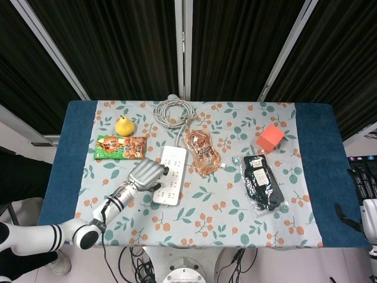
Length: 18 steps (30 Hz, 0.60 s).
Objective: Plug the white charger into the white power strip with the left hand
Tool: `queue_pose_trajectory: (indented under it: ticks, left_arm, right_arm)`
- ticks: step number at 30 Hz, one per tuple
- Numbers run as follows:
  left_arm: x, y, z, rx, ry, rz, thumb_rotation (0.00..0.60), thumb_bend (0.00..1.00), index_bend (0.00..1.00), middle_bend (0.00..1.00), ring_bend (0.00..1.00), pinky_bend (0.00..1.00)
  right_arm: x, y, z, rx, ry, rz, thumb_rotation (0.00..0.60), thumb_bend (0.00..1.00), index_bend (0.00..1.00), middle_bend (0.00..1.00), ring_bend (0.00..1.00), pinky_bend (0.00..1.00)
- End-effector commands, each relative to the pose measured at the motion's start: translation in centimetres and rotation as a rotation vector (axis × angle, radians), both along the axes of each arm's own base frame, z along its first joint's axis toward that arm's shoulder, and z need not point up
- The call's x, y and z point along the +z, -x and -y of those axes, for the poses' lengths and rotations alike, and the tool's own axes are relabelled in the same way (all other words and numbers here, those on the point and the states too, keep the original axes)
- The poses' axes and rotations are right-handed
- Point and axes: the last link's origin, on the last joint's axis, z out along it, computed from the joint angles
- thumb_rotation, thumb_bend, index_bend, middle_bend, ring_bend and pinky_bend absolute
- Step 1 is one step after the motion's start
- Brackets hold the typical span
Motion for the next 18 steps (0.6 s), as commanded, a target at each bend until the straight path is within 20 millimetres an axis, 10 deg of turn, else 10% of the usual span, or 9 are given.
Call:
queue_pose_trajectory:
  ticks: [1,18]
  left_arm:
    - [-0.15,0.37,0.08,0.008,0.002,0.009,0.6,0.56,0.66,0.75,0.54,0.65]
    - [-0.88,0.17,0.12,-0.004,-0.001,0.01,0.6,0.56,0.66,0.76,0.56,0.65]
  right_arm:
    - [-0.02,-0.05,0.03,0.001,0.0,-0.001,0.6,0.27,0.0,0.0,0.0,0.0]
    - [0.08,-0.01,-0.12,-0.004,0.005,-0.002,0.6,0.27,0.0,0.0,0.0,0.0]
